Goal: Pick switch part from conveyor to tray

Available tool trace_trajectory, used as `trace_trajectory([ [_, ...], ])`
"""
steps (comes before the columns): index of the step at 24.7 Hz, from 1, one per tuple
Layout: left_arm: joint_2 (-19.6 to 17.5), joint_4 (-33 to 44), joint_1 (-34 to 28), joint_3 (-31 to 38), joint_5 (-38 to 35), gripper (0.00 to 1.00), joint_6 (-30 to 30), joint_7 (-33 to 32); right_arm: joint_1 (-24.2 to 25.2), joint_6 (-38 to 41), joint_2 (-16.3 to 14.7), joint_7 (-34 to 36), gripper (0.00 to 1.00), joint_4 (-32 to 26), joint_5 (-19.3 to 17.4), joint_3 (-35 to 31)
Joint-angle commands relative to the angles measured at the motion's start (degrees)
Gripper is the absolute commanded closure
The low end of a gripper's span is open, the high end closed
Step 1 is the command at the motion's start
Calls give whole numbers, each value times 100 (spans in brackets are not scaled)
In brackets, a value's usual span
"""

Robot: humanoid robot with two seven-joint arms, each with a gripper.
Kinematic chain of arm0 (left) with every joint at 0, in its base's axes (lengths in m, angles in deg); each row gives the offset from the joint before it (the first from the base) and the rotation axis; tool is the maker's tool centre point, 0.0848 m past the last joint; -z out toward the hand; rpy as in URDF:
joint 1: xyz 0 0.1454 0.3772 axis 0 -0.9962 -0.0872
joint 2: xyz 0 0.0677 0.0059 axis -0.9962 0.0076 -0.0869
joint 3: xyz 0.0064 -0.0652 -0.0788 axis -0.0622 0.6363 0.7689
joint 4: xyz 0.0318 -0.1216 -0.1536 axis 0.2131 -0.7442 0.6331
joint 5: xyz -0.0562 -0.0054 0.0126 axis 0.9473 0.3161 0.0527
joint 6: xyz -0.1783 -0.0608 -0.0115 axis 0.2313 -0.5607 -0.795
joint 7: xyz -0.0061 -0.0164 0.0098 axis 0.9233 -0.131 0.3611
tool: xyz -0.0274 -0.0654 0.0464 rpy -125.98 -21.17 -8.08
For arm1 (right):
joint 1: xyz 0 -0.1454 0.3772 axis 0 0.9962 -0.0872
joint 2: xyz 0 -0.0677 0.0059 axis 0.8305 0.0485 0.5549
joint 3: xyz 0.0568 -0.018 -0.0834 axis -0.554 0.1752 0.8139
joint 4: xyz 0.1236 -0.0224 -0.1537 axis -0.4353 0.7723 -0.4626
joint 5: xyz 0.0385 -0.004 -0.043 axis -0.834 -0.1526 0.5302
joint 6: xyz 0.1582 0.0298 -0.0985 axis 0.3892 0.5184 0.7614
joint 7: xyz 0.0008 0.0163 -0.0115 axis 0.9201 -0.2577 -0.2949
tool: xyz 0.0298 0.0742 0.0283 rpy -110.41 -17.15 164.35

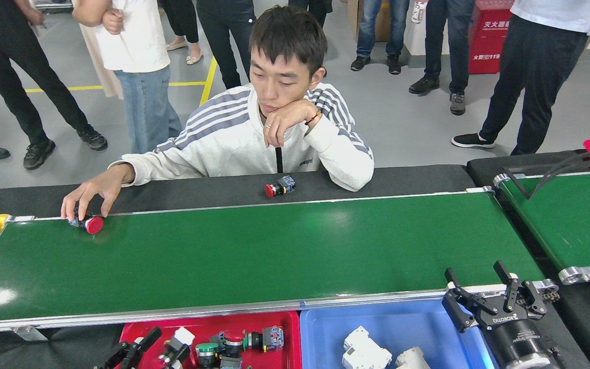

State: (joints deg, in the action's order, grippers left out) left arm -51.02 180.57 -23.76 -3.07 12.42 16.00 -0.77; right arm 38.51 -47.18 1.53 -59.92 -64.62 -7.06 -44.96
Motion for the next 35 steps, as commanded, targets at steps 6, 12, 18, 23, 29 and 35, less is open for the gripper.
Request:
trace_trajectory([
  [6,547,15,47,1535,-2,0,1749,66,-27,11,-42,40,1,-66,-21,-47],
  [12,529,-143,20,1966,-20,0,1899,172,-71,-6,-33,32,1,-83,-21,-47],
  [18,354,-135,3,1940,-20,0,1881,172,-80,20,-51,40,1,-83,-21,-47],
  [23,213,-143,47,1922,-345,0,1864,189,-80,46,-183,40,1,-66,-30,-47],
  [29,125,-187,29,1887,-371,0,1547,365,-203,46,-192,23,1,-31,-39,-47],
  [35,116,-302,38,1887,-389,0,1547,409,-220,196,-209,23,1,-22,-39,-38],
])
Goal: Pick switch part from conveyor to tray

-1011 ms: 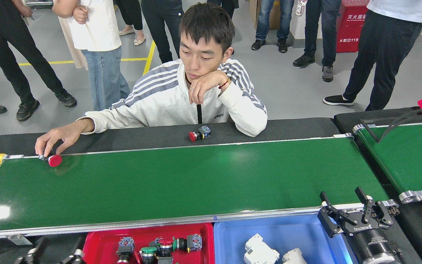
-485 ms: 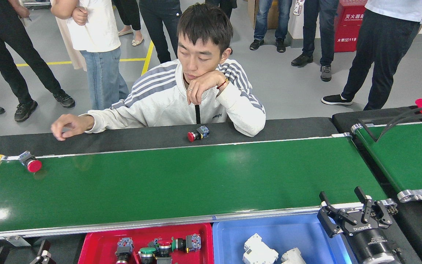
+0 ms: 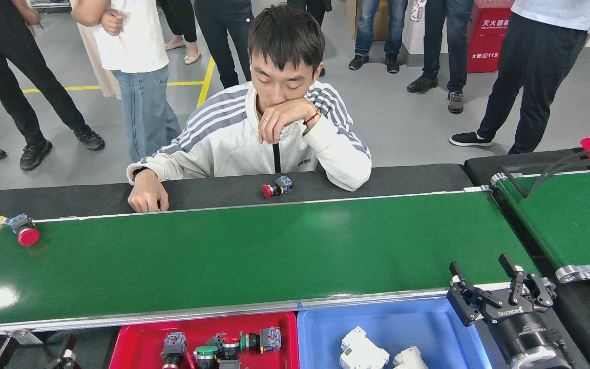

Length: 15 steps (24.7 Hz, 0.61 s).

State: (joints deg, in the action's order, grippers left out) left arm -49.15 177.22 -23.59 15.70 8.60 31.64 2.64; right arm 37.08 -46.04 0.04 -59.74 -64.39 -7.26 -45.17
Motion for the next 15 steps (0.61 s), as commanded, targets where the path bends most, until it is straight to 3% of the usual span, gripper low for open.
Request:
trace_trajectory([
  [1,-72,25,21,19,-7,0,-16,69,-77,135,-60,5,1,-45,-19,-17],
  [15,-80,-98,74,98,-16,0,27,69,-138,451,-200,-4,1,26,-27,-17],
])
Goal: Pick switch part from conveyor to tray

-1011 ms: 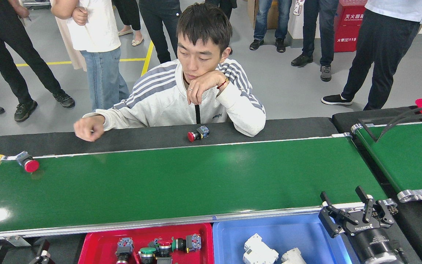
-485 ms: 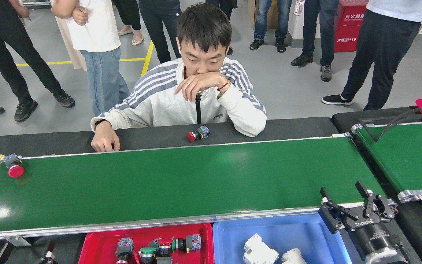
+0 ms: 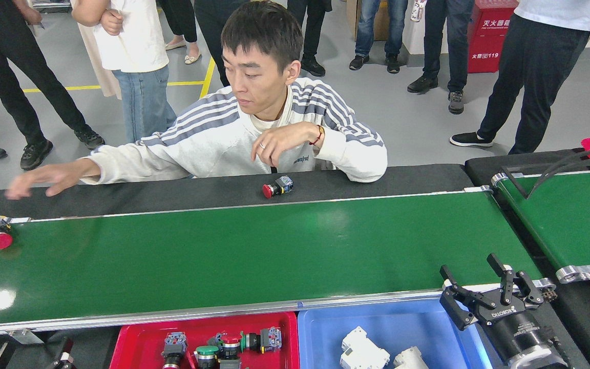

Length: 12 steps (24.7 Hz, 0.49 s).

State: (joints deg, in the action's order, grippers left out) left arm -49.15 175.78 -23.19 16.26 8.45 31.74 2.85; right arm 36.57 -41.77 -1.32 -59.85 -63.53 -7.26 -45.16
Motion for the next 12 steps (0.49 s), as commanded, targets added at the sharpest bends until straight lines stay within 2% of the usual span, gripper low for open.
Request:
trace_trajectory([
  [1,-89,37,34,51,-1,0,18,47,-97,25,-65,7,1,-51,-19,-19],
  [12,-141,2,16,139,8,0,26,47,-105,16,-56,7,1,-51,-27,-27],
])
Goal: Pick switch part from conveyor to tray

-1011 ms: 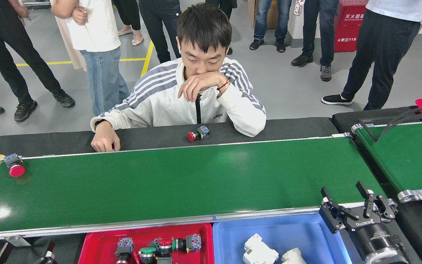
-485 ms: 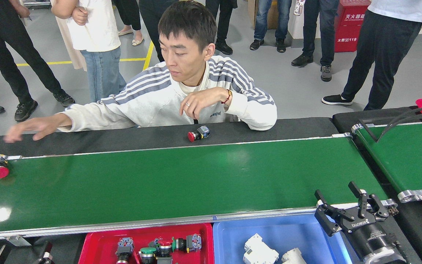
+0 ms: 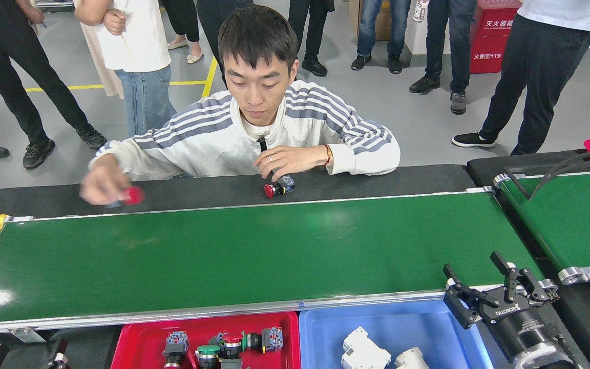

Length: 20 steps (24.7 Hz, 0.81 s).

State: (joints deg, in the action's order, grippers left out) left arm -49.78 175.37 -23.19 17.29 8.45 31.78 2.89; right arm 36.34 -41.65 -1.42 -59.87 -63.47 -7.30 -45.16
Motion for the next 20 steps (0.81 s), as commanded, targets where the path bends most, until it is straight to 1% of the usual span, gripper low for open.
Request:
trace_trajectory([
  [1,-79,43,16,44,8,0,22,43,-82,4,-45,9,1,-58,-23,-28],
  [9,-70,52,16,53,17,0,22,43,-73,-14,-45,0,1,-58,-23,-28],
  [20,-70,78,25,247,34,0,22,43,-73,-23,-45,0,1,-58,-23,-28],
])
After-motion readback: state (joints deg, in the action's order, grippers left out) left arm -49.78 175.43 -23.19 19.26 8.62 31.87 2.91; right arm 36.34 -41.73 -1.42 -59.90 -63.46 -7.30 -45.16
